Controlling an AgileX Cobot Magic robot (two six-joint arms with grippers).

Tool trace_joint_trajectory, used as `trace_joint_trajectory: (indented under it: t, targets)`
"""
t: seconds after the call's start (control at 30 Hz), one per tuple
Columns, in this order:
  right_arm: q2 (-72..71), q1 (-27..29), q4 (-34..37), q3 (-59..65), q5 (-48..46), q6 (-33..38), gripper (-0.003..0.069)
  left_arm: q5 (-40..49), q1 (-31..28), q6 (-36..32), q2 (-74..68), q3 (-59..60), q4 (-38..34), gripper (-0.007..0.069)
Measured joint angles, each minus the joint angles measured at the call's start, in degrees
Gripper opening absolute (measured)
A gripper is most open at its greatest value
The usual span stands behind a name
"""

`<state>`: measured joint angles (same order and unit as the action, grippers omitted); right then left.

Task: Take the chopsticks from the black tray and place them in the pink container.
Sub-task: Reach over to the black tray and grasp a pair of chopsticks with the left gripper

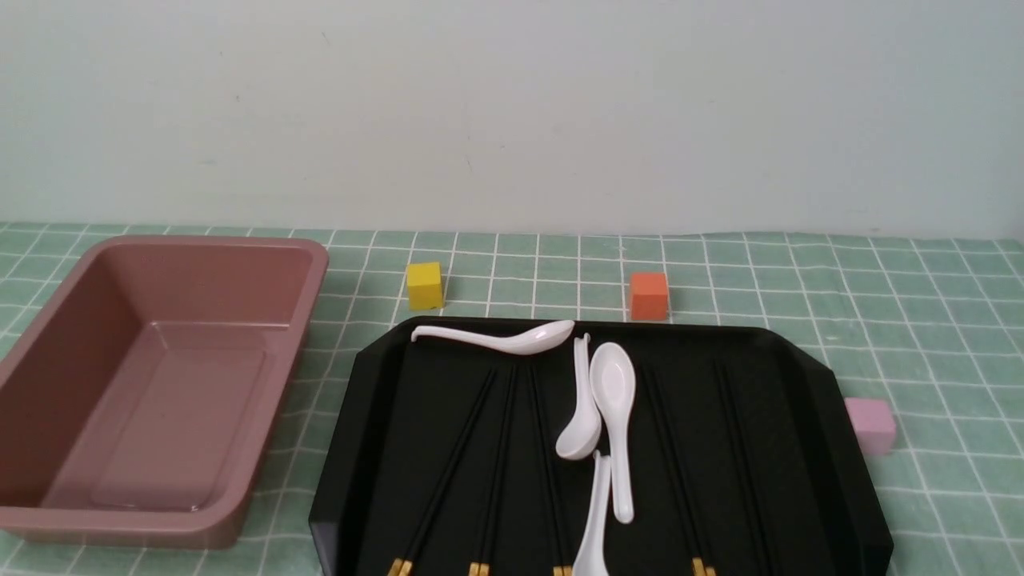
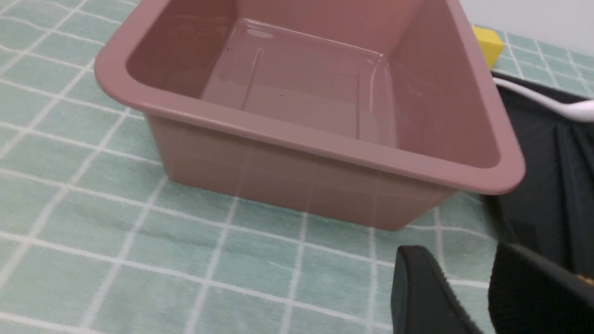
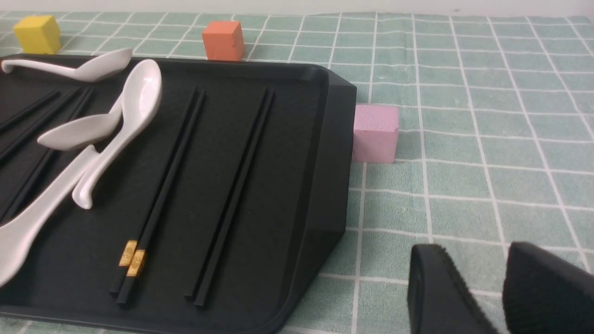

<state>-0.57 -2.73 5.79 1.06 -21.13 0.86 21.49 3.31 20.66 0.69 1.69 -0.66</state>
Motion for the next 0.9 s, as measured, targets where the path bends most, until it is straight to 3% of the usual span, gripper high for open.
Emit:
trace_joint_trajectory:
  t: [0.23, 0.33, 0.6, 0.63, 0.8, 0.9]
  targets:
    - [0.0, 0.0, 0.0, 0.0, 0.0, 0.0, 0.0240, -1.8, 0.0, 20.4, 0.0, 0.0, -29.2, 0.0239]
    - [0.0, 0.0, 0.0, 0.0, 0.0, 0.0, 0.0240, -2.6, 0.0, 24.2, 0.0, 0.0, -36.5, 0.0239]
    - [0.0, 0.0, 0.0, 0.0, 0.0, 0.0, 0.0240, -7.4, 0.0, 25.2, 0.0, -0.8, -44.6, 0.0203]
    - [0.0, 0.0, 0.0, 0.0, 0.0, 0.0, 0.0240, -6.4, 0.0, 23.7, 0.0, -3.4, -45.1, 0.0141]
    - [0.0, 0.0, 0.0, 0.0, 0.0, 0.0, 0.0240, -1.3, 0.0, 16.8, -3.1, -15.1, -42.6, -0.0013]
    - [0.0, 0.0, 0.0, 0.0, 0.0, 0.0, 0.0240, 7.6, 0.0, 14.8, -12.4, -22.0, -37.3, -0.0013]
